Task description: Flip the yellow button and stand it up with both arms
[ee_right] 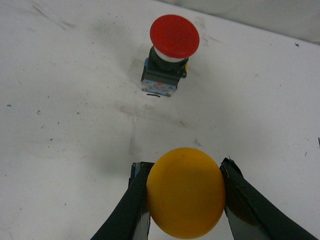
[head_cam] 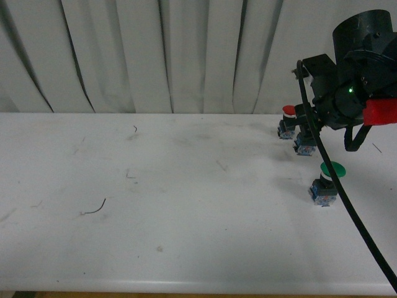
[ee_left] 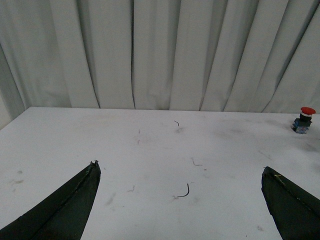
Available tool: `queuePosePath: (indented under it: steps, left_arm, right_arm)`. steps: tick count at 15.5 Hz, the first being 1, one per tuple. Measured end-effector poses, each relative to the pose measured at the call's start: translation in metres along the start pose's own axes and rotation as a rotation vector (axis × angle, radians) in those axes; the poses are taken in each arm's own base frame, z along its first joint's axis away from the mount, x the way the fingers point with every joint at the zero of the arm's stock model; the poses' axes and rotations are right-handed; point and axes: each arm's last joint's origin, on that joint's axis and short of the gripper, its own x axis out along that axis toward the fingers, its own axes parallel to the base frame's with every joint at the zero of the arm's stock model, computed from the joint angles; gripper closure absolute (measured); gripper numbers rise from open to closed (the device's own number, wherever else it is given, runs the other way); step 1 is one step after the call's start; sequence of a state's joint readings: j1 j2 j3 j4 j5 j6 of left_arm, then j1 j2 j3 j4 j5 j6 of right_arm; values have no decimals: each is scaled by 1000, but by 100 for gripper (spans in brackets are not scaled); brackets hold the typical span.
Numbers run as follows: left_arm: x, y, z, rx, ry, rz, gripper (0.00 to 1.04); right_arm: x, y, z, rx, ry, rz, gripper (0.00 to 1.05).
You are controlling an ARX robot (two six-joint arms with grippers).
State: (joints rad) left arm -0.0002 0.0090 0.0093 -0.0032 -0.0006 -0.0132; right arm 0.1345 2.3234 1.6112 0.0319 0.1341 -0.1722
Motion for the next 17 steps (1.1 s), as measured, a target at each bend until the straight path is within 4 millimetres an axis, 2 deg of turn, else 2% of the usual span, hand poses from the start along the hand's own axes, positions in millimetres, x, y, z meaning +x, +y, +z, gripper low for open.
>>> queuePosePath:
  steps: [4,17]
  left_arm:
    - [0,0,0,0,0,0,7]
    - [0,0,0,0,0,0,7]
  right_arm:
    - [12,-2,-13,-10,43,-16,69]
    - [14,3,-13,-22,30,0,69]
